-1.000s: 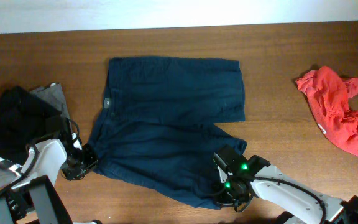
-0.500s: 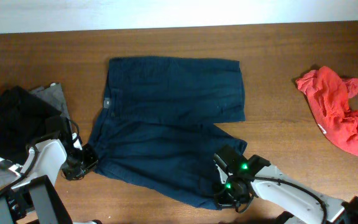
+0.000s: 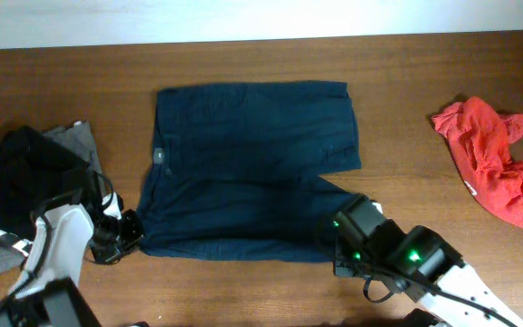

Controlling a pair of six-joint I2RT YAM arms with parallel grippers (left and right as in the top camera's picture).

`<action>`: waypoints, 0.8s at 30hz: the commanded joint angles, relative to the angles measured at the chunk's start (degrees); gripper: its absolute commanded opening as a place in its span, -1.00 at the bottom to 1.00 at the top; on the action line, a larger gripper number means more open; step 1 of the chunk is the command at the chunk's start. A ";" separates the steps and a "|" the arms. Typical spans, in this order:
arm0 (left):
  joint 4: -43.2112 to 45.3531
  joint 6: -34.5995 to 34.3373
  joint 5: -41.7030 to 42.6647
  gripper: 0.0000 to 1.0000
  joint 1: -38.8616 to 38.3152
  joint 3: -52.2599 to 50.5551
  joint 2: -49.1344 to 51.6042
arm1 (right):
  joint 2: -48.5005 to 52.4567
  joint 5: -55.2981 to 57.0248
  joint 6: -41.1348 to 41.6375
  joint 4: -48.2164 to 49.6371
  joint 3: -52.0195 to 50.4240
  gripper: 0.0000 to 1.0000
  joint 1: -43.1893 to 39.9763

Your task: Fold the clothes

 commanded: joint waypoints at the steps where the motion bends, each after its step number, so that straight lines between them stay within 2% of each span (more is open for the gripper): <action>1: -0.66 1.75 0.37 -0.99 0.26 1.40 -2.89 | -0.17 4.22 1.60 -0.66 0.98 -0.92 -0.37; 5: -1.55 2.47 0.37 -0.94 0.26 1.38 -3.30 | 0.46 4.22 1.62 -0.59 0.98 -0.92 -0.39; 7: -1.33 2.45 0.39 -0.46 0.26 1.38 -3.30 | 0.57 4.22 1.62 -0.28 0.98 -0.92 -0.37; 10: -0.44 2.43 1.73 0.09 0.26 1.38 -3.30 | 0.57 4.20 1.62 0.24 0.98 -0.92 -0.39; 11: -0.20 2.43 2.73 0.22 0.26 1.38 -3.30 | 0.57 4.20 1.62 0.31 0.98 -0.92 -0.37; 13: -0.04 2.40 5.16 0.30 0.26 1.38 -3.28 | 0.57 4.20 1.60 0.37 0.98 -0.92 -0.37; 20: -2.99 -1.88 5.88 0.29 0.26 0.04 -3.23 | 0.57 4.20 1.60 0.44 0.98 -0.92 -0.37; 24: -1.64 -5.18 2.16 0.29 0.26 -1.44 -2.54 | 0.57 4.20 1.60 0.44 0.98 -0.92 -0.37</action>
